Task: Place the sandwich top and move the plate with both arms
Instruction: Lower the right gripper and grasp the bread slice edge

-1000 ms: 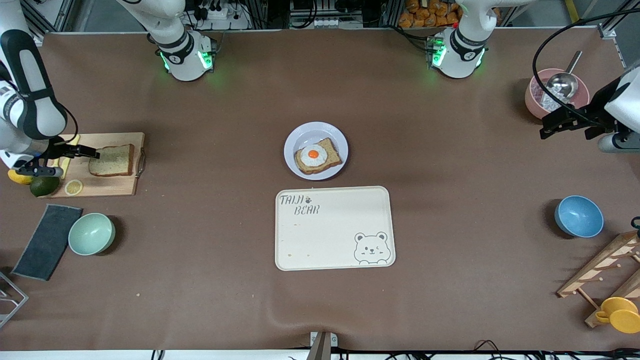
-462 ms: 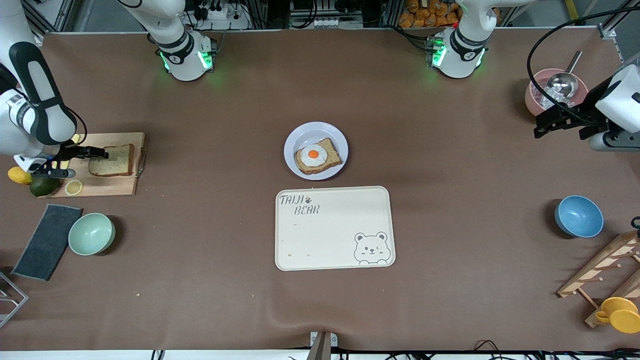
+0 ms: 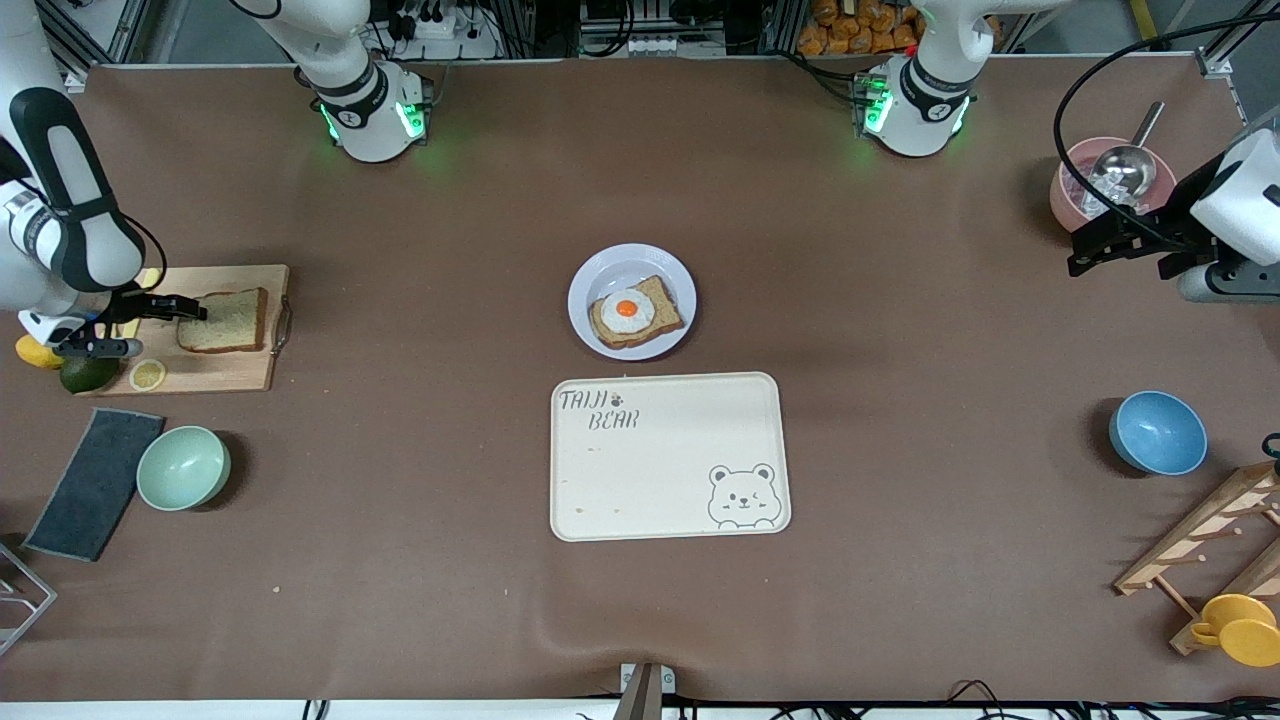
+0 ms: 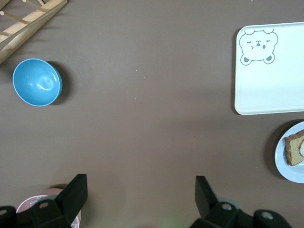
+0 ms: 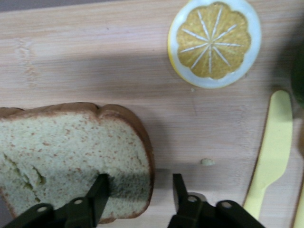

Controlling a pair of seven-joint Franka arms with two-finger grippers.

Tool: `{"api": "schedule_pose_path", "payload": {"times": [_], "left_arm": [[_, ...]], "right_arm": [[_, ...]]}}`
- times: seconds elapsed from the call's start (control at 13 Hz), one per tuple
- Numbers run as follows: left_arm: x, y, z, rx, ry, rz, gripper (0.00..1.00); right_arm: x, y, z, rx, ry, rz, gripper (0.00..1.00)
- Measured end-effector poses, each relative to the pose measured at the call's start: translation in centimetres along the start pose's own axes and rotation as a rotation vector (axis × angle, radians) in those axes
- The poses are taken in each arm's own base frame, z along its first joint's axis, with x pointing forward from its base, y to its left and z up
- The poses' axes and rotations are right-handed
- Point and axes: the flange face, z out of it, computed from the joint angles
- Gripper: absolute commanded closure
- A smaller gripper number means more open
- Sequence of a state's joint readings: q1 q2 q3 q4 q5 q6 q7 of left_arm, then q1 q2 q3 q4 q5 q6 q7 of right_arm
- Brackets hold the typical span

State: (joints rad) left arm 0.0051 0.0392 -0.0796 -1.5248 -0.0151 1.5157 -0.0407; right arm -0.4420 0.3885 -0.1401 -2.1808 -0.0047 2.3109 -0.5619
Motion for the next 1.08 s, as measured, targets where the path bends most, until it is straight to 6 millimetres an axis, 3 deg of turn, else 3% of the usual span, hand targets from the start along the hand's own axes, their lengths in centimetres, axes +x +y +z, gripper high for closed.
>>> {"api": "schedule_pose_path", "payload": {"times": [1.08], "left_arm": [[0.0, 0.1, 0.1, 0.000, -0.001, 0.001, 0.00]], "right_arm": [[0.9, -0.3, -1.4, 0.009, -0.012, -0.017, 1.00]]}}
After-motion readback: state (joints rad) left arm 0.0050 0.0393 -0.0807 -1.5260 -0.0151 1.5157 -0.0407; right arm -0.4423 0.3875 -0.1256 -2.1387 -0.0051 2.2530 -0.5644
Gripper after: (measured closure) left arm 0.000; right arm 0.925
